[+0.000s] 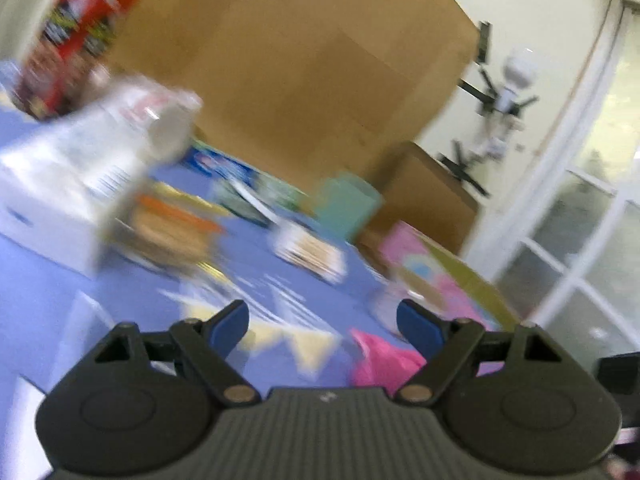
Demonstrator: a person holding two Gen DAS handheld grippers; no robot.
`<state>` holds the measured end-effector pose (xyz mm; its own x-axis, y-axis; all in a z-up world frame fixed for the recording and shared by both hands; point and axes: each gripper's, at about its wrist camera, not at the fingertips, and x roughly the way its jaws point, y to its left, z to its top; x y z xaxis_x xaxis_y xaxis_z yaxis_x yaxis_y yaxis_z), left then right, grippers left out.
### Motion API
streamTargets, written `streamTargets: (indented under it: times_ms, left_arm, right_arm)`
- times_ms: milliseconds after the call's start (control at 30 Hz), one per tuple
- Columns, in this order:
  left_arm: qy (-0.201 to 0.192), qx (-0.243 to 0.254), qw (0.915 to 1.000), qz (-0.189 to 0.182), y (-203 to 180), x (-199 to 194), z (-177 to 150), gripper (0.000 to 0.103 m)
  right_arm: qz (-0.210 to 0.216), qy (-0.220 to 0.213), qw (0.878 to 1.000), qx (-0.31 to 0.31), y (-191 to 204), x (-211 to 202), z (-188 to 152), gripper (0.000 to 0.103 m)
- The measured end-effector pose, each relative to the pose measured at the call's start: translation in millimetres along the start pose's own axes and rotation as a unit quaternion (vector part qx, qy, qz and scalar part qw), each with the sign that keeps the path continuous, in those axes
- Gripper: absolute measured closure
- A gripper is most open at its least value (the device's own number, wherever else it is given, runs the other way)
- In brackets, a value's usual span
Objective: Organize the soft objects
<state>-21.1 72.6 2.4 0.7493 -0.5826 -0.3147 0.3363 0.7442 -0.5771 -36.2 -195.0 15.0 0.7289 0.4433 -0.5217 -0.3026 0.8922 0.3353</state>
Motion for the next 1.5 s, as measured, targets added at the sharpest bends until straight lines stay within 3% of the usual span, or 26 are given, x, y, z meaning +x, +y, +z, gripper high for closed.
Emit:
streamTargets:
  times_ms: [133, 200, 267, 333, 433, 500, 567, 733, 867, 933, 1033, 1067, 1133, 1233, 1300, 1433, 1500]
  left_arm:
    - [0.037, 0.006, 0.999, -0.026, -26.6, 19.8, -8.9, 0.019]
    - [0.054, 0.017, 0.998, -0.026, -38.1, 31.3, -11.7, 0.02]
    - [0.073, 0.029, 0.9968, -0.014, -46.4, 44.4, -14.3, 0.024]
    - [0.09, 0.036, 0.9952, 0.006, -51.4, 54.6, -18.7, 0.043]
    - [0.1, 0.025, 0.9946, 0.006, -57.2, 58.4, -21.2, 0.048]
    - [0.093, 0.038, 0.9949, 0.005, -67.9, 57.1, -19.0, 0.048]
    - [0.087, 0.043, 0.9952, -0.015, -80.4, 57.9, -13.2, 0.048]
    - [0.076, 0.096, 0.9906, -0.062, -137.0, 83.0, -0.2, 0.048]
    - [0.078, 0.142, 0.9831, -0.085, -187.3, 123.5, 4.3, 0.047]
    - [0.08, 0.148, 0.9821, -0.084, -205.0, 149.4, 5.3, 0.036]
    - [0.078, 0.152, 0.9833, -0.063, -220.4, 176.2, 4.8, 0.031]
    - [0.076, 0.155, 0.9837, -0.052, -222.5, 181.3, 4.7, 0.031]
    - [0.071, 0.146, 0.9858, -0.044, -217.0, 176.5, 5.2, 0.031]
    - [0.053, 0.146, 0.9868, -0.046, -199.8, 154.1, 8.0, 0.031]
    - [0.036, 0.149, 0.9877, -0.032, -182.3, 134.6, 10.8, 0.031]
    - [0.006, 0.127, 0.9916, 0.02, -126.0, 87.2, 17.5, 0.031]
    - [-0.012, 0.118, 0.9907, 0.068, -92.1, 62.2, 19.6, 0.031]
  right_arm:
    - [-0.008, -0.018, 1.0, 0.004, -5.3, -9.6, -1.6, 0.05]
    - [-0.006, -0.021, 1.0, -0.015, -1.3, -9.1, -3.2, 0.037]
    - [0.0, -0.016, 0.999, -0.042, 6.9, -1.6, -5.5, 0.036]
    - [0.004, 0.004, 0.998, -0.062, 11.3, 10.0, -6.7, 0.037]
    - [0.0, 0.014, 0.995, -0.095, 18.9, 24.7, -15.3, 0.051]
    - [-0.014, 0.006, 0.992, -0.125, 23.4, 21.3, -19.7, 0.06]
    - [-0.023, -0.015, 0.991, -0.128, 18.8, 11.4, -20.2, 0.062]
    - [-0.075, -0.096, 0.984, -0.132, -4.9, -28.9, -7.9, 0.062]
    - [-0.118, -0.133, 0.979, -0.102, -45.1, -54.6, 11.1, 0.062]
    - [-0.138, -0.142, 0.977, -0.08, -64.1, -58.7, 21.4, 0.061]
    - [-0.194, -0.158, 0.967, -0.053, -95.6, -54.0, 39.8, 0.052]
    - [-0.217, -0.157, 0.962, -0.046, -103.1, -49.6, 43.9, 0.043]
    - [-0.243, -0.152, 0.958, -0.024, -121.6, -45.7, 45.6, 0.042]
    - [-0.228, -0.176, 0.957, 0.019, -133.0, -58.8, 36.2, 0.04]
    - [-0.236, -0.188, 0.953, 0.016, -130.0, -64.4, 31.1, 0.039]
    - [-0.211, -0.217, 0.953, 0.013, -113.5, -72.3, 30.8, 0.04]
    - [-0.199, -0.231, 0.952, -0.001, -98.4, -73.5, 34.0, 0.042]
